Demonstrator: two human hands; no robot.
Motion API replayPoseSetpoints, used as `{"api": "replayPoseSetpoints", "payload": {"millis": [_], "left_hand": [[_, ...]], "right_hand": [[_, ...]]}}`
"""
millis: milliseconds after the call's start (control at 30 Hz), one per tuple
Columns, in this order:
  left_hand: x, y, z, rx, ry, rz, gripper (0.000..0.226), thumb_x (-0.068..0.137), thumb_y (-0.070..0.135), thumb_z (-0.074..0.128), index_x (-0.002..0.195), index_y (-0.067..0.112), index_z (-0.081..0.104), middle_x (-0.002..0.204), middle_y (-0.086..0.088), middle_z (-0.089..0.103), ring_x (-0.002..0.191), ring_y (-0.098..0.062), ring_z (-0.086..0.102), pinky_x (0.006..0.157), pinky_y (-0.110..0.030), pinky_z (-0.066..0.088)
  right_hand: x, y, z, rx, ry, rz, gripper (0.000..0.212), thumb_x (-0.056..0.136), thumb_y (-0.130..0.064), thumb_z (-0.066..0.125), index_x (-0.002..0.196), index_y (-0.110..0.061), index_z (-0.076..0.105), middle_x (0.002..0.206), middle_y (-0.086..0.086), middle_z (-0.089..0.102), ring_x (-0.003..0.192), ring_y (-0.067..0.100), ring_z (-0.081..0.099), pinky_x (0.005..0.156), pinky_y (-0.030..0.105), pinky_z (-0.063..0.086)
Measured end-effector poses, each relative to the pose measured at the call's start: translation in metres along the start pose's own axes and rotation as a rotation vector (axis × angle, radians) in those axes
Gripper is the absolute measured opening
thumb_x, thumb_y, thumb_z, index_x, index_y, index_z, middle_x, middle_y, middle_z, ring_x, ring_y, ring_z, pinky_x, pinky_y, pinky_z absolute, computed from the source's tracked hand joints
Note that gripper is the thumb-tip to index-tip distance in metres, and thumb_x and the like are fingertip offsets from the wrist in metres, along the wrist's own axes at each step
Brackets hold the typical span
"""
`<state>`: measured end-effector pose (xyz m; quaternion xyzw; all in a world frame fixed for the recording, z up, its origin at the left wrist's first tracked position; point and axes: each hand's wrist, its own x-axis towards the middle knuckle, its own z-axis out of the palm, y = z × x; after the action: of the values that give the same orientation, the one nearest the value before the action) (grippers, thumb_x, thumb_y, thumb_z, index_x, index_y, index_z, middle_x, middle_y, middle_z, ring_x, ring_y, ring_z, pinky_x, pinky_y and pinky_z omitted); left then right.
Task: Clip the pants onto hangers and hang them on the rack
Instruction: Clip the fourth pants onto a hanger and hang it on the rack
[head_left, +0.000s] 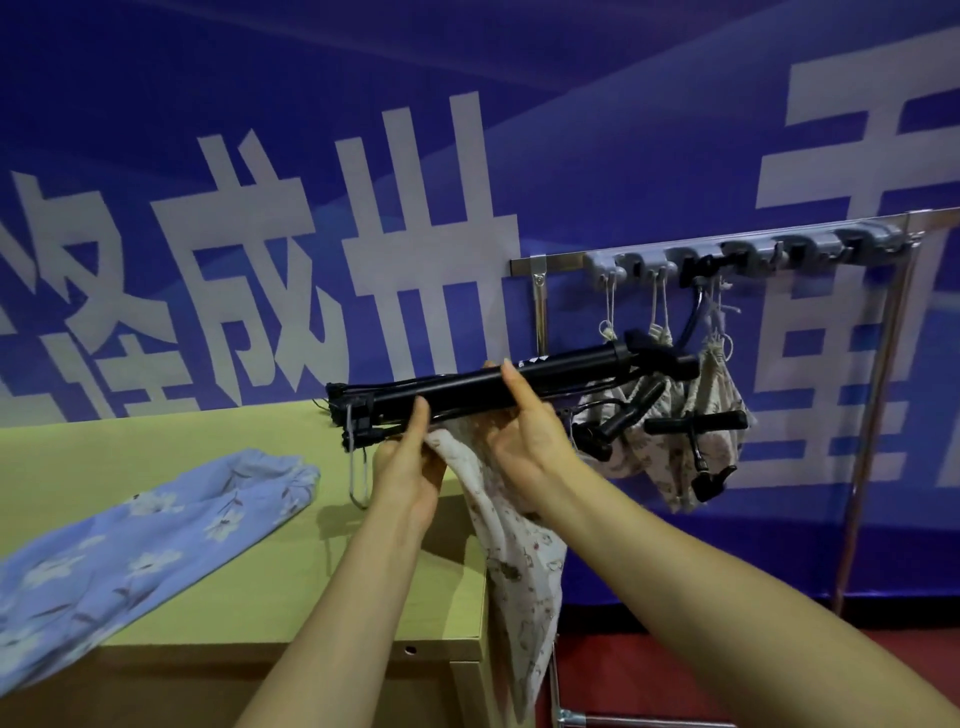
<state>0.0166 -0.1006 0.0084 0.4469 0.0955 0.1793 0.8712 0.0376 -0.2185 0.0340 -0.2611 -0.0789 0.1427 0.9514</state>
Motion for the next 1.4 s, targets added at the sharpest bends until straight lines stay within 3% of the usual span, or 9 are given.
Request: {"api": "replayPoseSetpoints", "payload": {"millis": [167, 400, 567, 867, 967, 1067, 1200, 1300, 1400], "left_hand": [[-0.012, -0.01, -0.03, 0.205, -0.117, -0.059, 0.028, 0.091, -0.013, 0.04, 0.108, 0.001, 0.058, 0.106, -0.019, 0.057, 0.087, -0.022, 0.059, 0.066, -0.022, 0.056], [-0.009, -0.004, -0.038, 0.757, -0.044, 0.134, 0.045, 0.093, -0.008, 0.035, 0.134, 0.007, 0.049, 0.128, -0.018, 0.057, 0.104, -0.035, 0.06, 0.069, -0.022, 0.05], [-0.018, 0.001, -0.002, 0.892, -0.186, 0.205, 0.044, 0.096, -0.002, 0.037, 0.135, 0.014, 0.05, 0.088, -0.004, 0.062, 0.054, -0.019, 0.041, 0.039, -0.018, 0.031], [-0.044, 0.017, 0.036, 1.018, -0.408, 0.2, 0.068, 0.084, -0.015, 0.047, 0.143, 0.016, 0.038, 0.131, 0.003, 0.051, 0.051, -0.012, 0.052, 0.041, -0.019, 0.037], [-0.053, 0.016, 0.043, 1.11, -0.453, 0.159, 0.084, 0.077, -0.017, 0.05, 0.146, 0.025, 0.03, 0.126, 0.013, 0.046, 0.057, -0.011, 0.053, 0.044, -0.02, 0.041], [-0.061, 0.014, 0.051, 1.119, -0.541, 0.085, 0.091, 0.078, -0.017, 0.051, 0.149, 0.028, 0.018, 0.138, 0.0, 0.048, 0.07, -0.006, 0.058, 0.046, -0.013, 0.043], [-0.068, 0.008, 0.059, 1.076, -0.561, 0.066, 0.094, 0.078, -0.016, 0.052, 0.151, 0.029, 0.012, 0.152, -0.005, 0.034, 0.127, -0.033, 0.046, 0.077, -0.026, 0.052], [-0.071, 0.002, 0.055, 0.95, -0.501, 0.053, 0.092, 0.079, -0.019, 0.049, 0.151, 0.026, 0.015, 0.151, 0.0, 0.031, 0.127, -0.038, 0.044, 0.049, -0.016, 0.051], [-0.073, 0.001, 0.055, 0.831, -0.525, 0.066, 0.093, 0.077, -0.021, 0.044, 0.15, 0.029, 0.016, 0.149, 0.012, 0.028, 0.126, -0.029, 0.048, 0.06, -0.025, 0.055]], "right_hand": [[0.008, -0.061, 0.014, 0.036, 0.106, -0.219, 0.01, 0.087, -0.014, 0.064, 0.094, -0.011, 0.057, 0.088, 0.005, 0.067, 0.083, 0.018, 0.067, 0.071, 0.031, 0.058], [-0.004, -0.12, 0.002, -0.257, 0.136, -0.472, 0.008, 0.089, -0.016, 0.064, 0.088, -0.011, 0.057, 0.06, -0.004, 0.068, 0.063, 0.012, 0.068, 0.066, 0.027, 0.056], [-0.015, -0.105, -0.004, -0.575, 0.089, -0.501, 0.014, 0.088, -0.018, 0.065, 0.096, -0.01, 0.057, 0.074, 0.002, 0.068, 0.075, 0.019, 0.068, 0.076, 0.033, 0.057], [-0.037, -0.082, 0.008, -0.712, -0.01, -0.608, 0.017, 0.088, -0.018, 0.065, 0.099, -0.011, 0.056, 0.085, 0.005, 0.067, 0.071, 0.003, 0.068, 0.064, 0.013, 0.052], [-0.043, -0.101, 0.014, -0.67, 0.017, -0.662, 0.013, 0.087, -0.017, 0.066, 0.095, -0.012, 0.056, 0.082, 0.003, 0.067, 0.07, 0.004, 0.068, 0.063, 0.016, 0.053], [-0.046, -0.117, 0.014, -0.682, 0.033, -0.719, 0.013, 0.087, -0.019, 0.066, 0.094, -0.016, 0.055, 0.085, 0.004, 0.066, 0.076, 0.009, 0.069, 0.066, 0.017, 0.053], [-0.047, -0.11, 0.003, -0.715, 0.083, -0.709, 0.025, 0.086, -0.023, 0.068, 0.104, -0.011, 0.057, 0.098, 0.009, 0.068, 0.091, 0.016, 0.067, 0.069, 0.013, 0.052], [-0.051, -0.098, -0.007, -0.777, 0.093, -0.682, 0.038, 0.085, -0.026, 0.068, 0.115, -0.008, 0.055, 0.1, 0.002, 0.066, 0.092, 0.008, 0.063, 0.064, 0.004, 0.048], [-0.049, -0.079, -0.02, -0.79, 0.049, -0.57, 0.035, 0.085, -0.023, 0.068, 0.113, -0.007, 0.055, 0.097, 0.0, 0.064, 0.089, 0.004, 0.062, 0.071, 0.013, 0.048]]}}
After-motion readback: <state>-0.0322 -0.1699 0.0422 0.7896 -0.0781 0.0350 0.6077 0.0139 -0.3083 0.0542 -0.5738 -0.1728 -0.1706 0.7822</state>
